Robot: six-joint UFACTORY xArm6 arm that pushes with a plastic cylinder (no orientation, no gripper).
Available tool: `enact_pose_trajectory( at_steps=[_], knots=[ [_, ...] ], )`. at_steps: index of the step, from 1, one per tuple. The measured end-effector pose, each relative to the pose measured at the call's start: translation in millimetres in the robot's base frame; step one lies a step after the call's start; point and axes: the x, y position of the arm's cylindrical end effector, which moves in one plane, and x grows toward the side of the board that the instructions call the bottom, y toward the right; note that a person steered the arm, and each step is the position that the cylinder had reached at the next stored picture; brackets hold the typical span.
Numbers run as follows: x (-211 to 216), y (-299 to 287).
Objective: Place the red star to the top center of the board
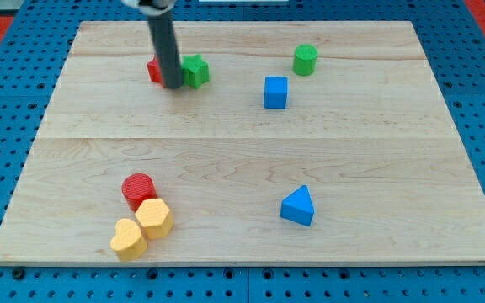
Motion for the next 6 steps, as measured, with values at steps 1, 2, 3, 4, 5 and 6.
enact_pose_trajectory(
  at_steps=[1,2,3,4,5,6],
  knots=[
    [-49.2,-1.9],
    [-22.3,-38.0],
    [22.7,-52.7],
    [4.2,-93.7],
    [-44.1,-102.9],
    [-47.6,-64.4]
  ],
)
